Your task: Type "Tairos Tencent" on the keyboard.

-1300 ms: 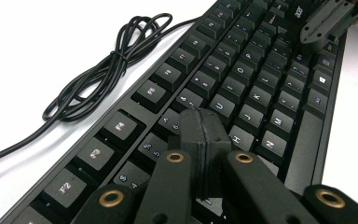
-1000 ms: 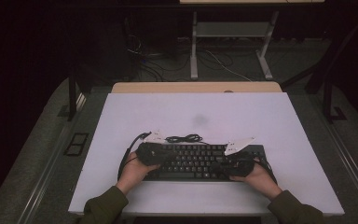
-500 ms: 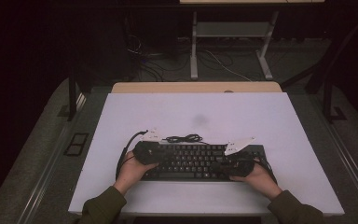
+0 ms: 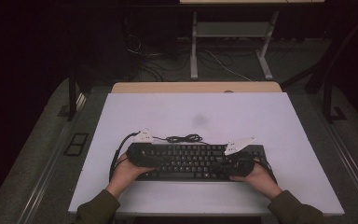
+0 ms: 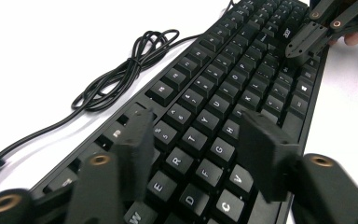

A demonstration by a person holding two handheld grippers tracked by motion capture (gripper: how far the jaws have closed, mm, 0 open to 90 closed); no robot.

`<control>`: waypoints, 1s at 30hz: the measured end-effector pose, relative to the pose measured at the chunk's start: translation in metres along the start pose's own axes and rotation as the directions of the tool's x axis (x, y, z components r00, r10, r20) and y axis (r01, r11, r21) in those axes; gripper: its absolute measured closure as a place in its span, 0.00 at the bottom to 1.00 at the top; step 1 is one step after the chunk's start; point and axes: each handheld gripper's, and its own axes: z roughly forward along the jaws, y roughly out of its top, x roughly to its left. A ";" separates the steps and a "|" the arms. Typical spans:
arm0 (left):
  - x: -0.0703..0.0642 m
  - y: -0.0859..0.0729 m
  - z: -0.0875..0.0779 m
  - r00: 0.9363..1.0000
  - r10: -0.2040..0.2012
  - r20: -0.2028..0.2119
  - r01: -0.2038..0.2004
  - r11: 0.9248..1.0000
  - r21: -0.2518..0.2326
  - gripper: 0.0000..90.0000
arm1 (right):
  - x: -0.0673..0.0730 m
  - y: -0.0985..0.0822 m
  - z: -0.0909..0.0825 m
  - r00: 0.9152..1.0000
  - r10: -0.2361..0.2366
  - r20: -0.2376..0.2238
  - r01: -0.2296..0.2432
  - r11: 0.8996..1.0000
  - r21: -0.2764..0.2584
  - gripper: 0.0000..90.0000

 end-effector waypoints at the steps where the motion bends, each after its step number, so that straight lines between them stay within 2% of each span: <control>1: -0.001 -0.001 -0.001 1.000 0.001 -0.007 -0.001 1.000 -0.004 0.47 | 0.000 0.000 0.000 1.000 0.000 0.000 0.000 1.000 0.000 0.99; 6: -0.001 -0.004 -0.003 1.000 0.008 -0.031 -0.008 1.000 -0.015 0.31 | 0.000 0.000 0.000 1.000 -0.001 0.000 0.001 1.000 0.000 0.99; 10: -0.002 -0.007 -0.002 0.999 0.001 -0.052 -0.002 1.000 -0.006 0.14 | 0.000 0.000 0.000 1.000 -0.001 0.000 0.001 1.000 0.000 0.99; 13: -0.002 -0.008 -0.002 0.999 0.000 -0.051 0.000 1.000 -0.007 0.05 | 0.000 0.000 0.000 1.000 -0.001 0.000 0.001 1.000 0.000 0.99; 18: -0.001 -0.008 -0.001 0.997 0.005 -0.074 -0.005 1.000 0.002 0.00 | 0.000 0.000 0.000 1.000 -0.001 -0.002 0.001 1.000 -0.001 0.99; 22: -0.002 -0.008 -0.001 0.997 0.012 -0.072 -0.011 1.000 0.010 0.00 | 0.000 0.000 -0.001 1.000 -0.006 -0.003 0.006 1.000 0.000 0.99; 30: -0.001 -0.008 -0.003 0.998 0.005 -0.070 -0.004 1.000 0.011 0.00 | 0.000 0.004 -0.008 1.000 0.000 -0.016 -0.001 0.999 -0.047 0.96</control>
